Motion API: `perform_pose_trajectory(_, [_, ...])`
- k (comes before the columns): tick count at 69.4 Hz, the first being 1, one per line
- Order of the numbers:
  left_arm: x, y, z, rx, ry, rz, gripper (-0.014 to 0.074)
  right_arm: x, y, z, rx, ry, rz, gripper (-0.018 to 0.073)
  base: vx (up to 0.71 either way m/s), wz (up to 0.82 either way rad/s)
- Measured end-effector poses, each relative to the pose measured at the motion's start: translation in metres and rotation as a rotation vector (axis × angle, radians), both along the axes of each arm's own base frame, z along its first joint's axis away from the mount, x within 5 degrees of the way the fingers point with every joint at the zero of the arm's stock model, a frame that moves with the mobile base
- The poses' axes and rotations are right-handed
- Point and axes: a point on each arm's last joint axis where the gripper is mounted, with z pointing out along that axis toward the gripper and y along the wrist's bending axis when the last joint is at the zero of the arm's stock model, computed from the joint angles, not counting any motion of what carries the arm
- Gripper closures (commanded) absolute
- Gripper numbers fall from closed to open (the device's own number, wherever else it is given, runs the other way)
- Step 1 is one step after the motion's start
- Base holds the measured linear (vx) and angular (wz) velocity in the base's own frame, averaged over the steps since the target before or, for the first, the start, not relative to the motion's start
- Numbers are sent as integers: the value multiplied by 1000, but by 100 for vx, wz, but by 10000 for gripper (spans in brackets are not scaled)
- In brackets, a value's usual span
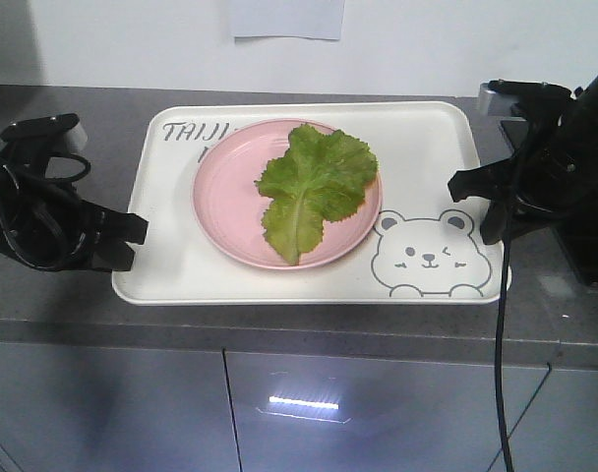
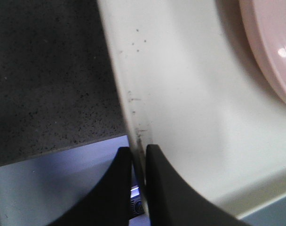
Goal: Transfer vegetables to tray and serve
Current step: 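Drive the base up to the counter edge with the tray held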
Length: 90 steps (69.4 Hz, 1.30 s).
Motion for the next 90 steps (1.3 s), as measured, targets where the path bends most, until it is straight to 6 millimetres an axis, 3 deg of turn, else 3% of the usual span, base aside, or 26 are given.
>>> perform_pose_trajectory(90, [0,0,0,0,0,0,602,-1,0,0,-1,6,1,565,6,-2])
